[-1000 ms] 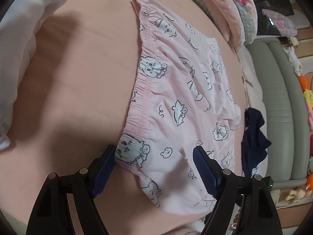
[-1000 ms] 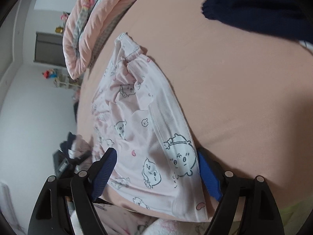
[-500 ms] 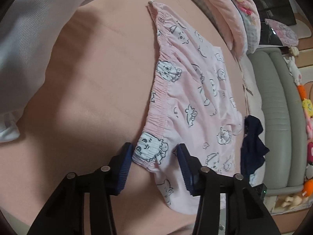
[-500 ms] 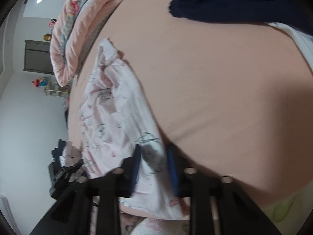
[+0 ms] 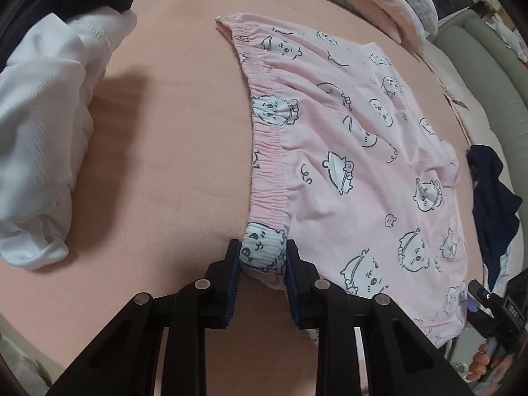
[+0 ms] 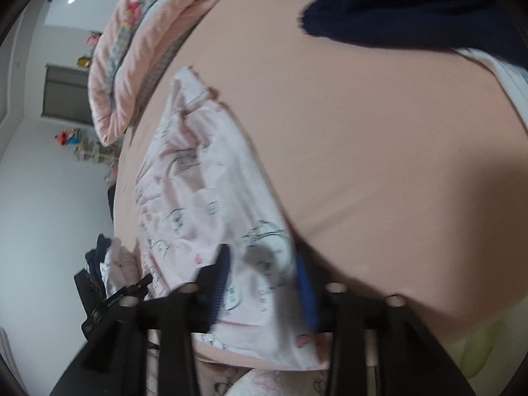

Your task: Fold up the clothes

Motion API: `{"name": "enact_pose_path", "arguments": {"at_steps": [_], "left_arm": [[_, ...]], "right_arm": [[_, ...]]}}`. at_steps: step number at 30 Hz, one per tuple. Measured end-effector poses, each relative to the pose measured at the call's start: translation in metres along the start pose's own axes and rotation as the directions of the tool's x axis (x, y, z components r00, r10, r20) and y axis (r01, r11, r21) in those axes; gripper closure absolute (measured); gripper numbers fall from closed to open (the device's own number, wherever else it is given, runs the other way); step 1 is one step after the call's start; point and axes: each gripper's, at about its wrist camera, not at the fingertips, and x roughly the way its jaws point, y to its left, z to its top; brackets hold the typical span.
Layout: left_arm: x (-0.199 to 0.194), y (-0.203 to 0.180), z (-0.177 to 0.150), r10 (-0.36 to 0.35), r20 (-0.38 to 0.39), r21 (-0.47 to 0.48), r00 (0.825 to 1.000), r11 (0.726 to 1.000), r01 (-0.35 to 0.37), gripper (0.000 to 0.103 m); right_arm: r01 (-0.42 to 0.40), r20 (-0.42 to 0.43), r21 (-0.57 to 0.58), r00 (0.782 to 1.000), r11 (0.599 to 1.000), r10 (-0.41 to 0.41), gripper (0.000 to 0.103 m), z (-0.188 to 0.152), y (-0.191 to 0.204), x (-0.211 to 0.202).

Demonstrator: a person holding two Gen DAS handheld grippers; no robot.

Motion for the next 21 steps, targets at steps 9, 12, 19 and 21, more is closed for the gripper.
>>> {"name": "enact_pose_path", "arguments": {"at_steps": [9,12,19,21], "left_arm": [[-0.001,0.002,-0.001,-0.02,0.011,-0.004,1.0,1.0,0.02,0.081],[-0.003,-0.008,-0.003,0.031,0.029,0.044,0.999,0.999,-0.032,0.081],[-0.013,-0.011,-0.01,0.091,0.068,0.036,0.994,0.995,-0.094,0.083],[-0.015,-0.01,-0.012,0.105,0.072,0.043,0.992,0.993,-0.109,0.083]], "right_arm": [[0.526,0.182,-0.458,0.844,0.717,-0.504,0.065,-0.038,0.085,0.04],[0.586,0.253,-0.498,0.803,0.639,-0.539,0.08,-0.05,0.099,0.047],[0.617,0.299,-0.516,0.78,0.594,-0.549,0.095,-0.058,0.109,0.046],[0.609,0.292,-0.513,0.786,0.605,-0.545,0.095,-0.059,0.104,0.04]]}}
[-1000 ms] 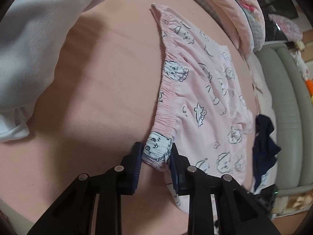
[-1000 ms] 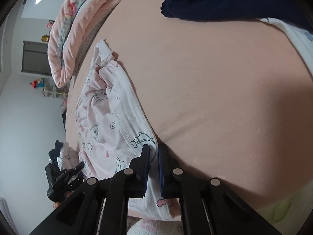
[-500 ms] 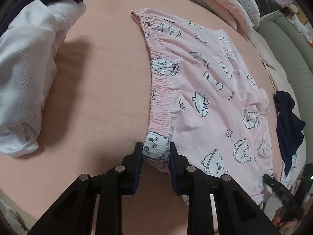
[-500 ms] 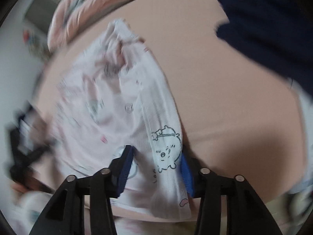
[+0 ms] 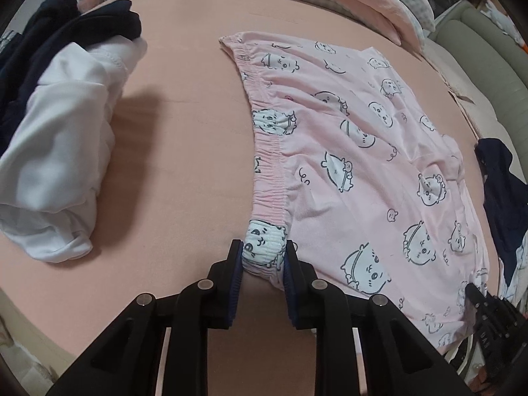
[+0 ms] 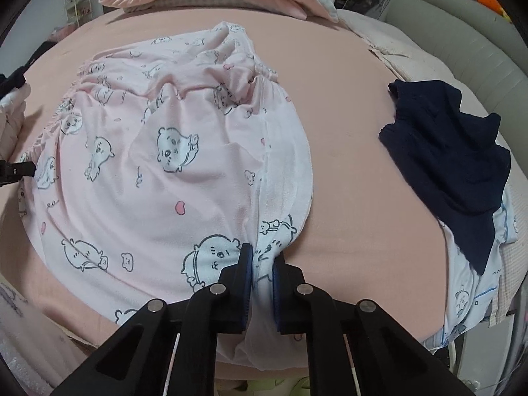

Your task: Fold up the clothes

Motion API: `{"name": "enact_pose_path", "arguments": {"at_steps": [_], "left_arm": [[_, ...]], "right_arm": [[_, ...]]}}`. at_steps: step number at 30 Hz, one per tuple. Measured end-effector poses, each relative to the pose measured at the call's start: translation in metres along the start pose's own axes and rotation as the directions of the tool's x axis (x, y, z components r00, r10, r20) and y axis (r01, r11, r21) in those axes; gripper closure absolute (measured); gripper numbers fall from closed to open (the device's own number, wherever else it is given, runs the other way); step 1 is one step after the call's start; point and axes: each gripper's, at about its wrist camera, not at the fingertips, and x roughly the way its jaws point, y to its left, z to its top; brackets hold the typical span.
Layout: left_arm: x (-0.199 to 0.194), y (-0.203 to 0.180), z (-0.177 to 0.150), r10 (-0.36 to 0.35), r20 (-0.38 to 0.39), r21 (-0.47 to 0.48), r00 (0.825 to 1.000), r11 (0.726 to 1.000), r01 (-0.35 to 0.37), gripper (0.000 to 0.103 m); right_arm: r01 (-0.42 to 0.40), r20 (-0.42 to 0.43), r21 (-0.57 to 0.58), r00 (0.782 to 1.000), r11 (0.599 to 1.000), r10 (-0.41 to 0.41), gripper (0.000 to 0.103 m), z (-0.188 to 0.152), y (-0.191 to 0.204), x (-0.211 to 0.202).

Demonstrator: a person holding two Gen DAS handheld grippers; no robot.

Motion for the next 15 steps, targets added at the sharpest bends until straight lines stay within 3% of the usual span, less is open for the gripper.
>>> {"name": "enact_pose_path", "arguments": {"at_steps": [15], "left_arm": [[-0.02,0.009,-0.005,0.011,0.012,-0.043,1.0,0.999,-0.011,0.084]], "right_arm": [[-0.014,-0.046,0.025,0.999,1.0,0.015,0.097,-0.008,-0.012,-0.018]]}}
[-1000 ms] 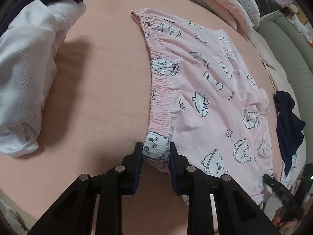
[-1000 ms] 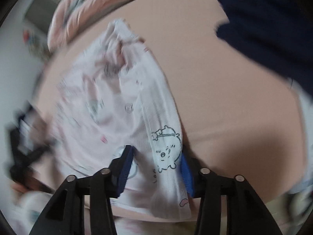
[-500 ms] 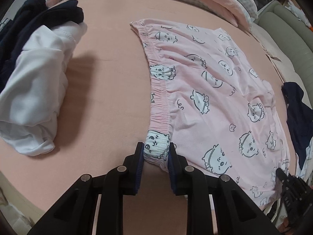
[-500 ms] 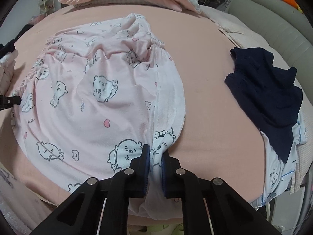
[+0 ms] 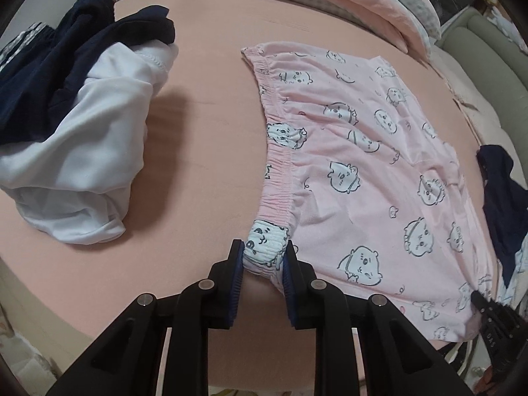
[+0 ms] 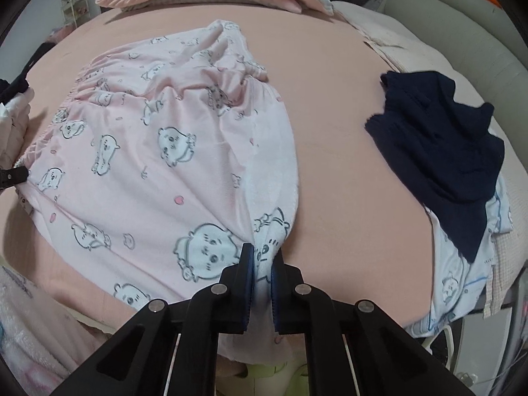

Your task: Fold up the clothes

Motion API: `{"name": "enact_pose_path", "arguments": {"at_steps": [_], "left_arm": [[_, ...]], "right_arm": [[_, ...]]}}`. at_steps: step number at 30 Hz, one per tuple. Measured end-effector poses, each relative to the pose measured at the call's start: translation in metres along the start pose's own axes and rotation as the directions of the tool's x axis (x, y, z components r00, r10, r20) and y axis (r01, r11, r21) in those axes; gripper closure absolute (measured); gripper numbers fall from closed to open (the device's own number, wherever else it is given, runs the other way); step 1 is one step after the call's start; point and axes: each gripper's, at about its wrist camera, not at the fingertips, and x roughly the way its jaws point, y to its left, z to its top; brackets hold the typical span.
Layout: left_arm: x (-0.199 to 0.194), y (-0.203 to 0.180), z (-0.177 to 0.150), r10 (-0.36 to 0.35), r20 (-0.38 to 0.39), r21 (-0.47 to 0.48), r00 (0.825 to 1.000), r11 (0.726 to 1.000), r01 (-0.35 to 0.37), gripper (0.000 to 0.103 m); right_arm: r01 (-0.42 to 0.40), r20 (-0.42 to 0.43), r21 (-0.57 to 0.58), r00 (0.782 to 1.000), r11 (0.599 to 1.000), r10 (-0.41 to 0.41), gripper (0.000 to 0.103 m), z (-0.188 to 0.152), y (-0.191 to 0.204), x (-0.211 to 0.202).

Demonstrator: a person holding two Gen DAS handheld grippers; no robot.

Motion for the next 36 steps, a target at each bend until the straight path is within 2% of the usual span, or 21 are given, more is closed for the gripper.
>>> {"name": "enact_pose_path", "arguments": {"at_steps": [4,19,27,30,36], "left_arm": [[-0.005,0.002,0.001,-0.008,0.007,0.001,1.0,1.0,0.008,0.084],[-0.011,0.009,-0.001,0.005,-0.019,0.033,1.0,0.999,-0.005,0.084],[-0.02,0.008,-0.002,0.004,0.0,0.062,1.0,0.998,-0.004,0.084],[-0.02,0.008,0.0,-0.003,0.004,0.075,1.0,0.997,0.003,0.084],[-0.015,0.016,0.002,-0.057,-0.022,0.049,0.998,0.997,0.058,0.083]], "right_arm": [[-0.035,-0.019,0.05,0.999,0.998,0.036,0.097,-0.004,-0.009,0.002],[-0.038,-0.063,0.075,0.997,0.997,0.042,0.097,-0.023,-0.007,-0.003],[-0.041,-0.061,0.085,0.997,0.996,0.047,0.097,-0.03,-0.01,-0.008],[-0.048,-0.049,0.089,0.997,0.995,0.052,0.097,-0.03,-0.011,-0.009],[-0.109,-0.024,0.139,0.993,0.984,0.113,0.096,-0.031,-0.021,-0.01]]}}
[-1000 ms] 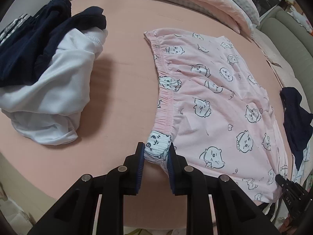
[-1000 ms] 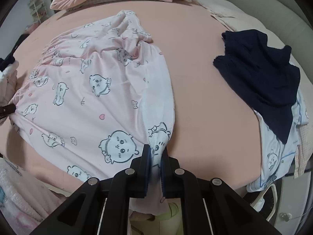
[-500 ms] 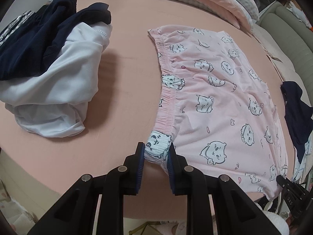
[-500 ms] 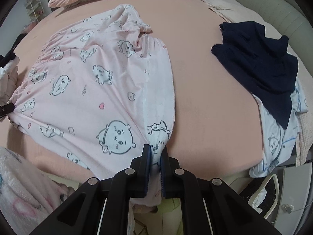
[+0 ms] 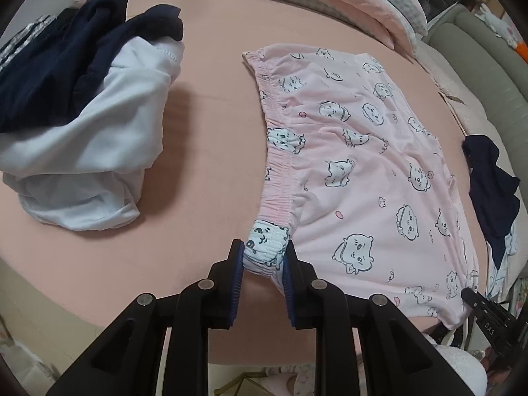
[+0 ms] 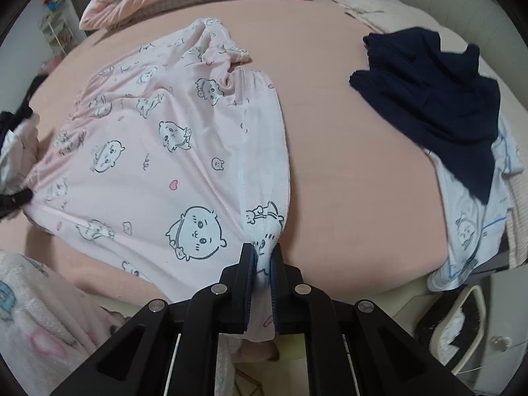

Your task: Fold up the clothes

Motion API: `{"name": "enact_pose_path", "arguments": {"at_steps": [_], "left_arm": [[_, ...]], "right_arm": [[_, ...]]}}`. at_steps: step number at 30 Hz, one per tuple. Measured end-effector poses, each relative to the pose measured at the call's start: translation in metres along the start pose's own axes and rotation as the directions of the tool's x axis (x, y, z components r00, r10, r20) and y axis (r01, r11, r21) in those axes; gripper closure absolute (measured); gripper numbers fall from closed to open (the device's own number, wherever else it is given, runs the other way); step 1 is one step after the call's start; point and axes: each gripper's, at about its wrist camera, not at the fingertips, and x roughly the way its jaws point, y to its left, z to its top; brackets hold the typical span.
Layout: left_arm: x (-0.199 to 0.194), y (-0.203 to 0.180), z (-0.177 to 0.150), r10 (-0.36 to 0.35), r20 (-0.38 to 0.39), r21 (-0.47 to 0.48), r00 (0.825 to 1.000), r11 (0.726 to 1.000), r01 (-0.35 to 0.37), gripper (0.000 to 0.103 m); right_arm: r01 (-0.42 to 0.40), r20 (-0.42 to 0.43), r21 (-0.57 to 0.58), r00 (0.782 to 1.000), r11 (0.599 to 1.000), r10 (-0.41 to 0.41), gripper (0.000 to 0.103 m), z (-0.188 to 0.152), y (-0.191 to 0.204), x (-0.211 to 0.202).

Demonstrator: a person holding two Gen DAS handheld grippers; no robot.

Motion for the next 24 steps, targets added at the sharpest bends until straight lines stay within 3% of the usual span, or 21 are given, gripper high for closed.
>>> {"name": "enact_pose_path", "arguments": {"at_steps": [4,6,8,9,13,24], "left_arm": [[0.0,0.002,-0.001,0.02,-0.01,0.01,1.0,1.0,-0.019,0.077],[-0.003,0.005,-0.001,0.034,-0.008,0.0,0.999,0.999,-0.034,0.061],[-0.007,0.009,-0.003,0.031,0.0,-0.013,1.0,0.999,-0.031,0.043],[-0.009,0.01,-0.003,0.027,0.009,-0.016,1.0,1.0,-0.027,0.036],[-0.018,0.014,-0.004,0.022,0.038,-0.006,0.999,1.0,-0.022,0.034],[-0.02,0.011,-0.012,0.025,0.033,0.022,0.999,0.999,-0.026,0.033]], "right_arm": [[-0.041,0.04,0.021,0.998,0.999,0.04,0.094,0.002,-0.005,-0.007],[-0.063,0.054,0.044,0.997,0.997,0.061,0.084,0.004,-0.01,-0.008],[-0.074,0.071,0.038,0.995,0.997,0.071,0.065,0.004,-0.011,-0.012],[-0.073,0.086,0.03,0.994,0.997,0.071,0.062,0.002,-0.012,-0.016],[-0.06,0.155,0.02,0.986,0.998,0.056,0.047,-0.005,-0.014,-0.032],[-0.033,0.152,-0.045,0.988,0.998,0.039,0.047,-0.025,-0.008,-0.035]]}}
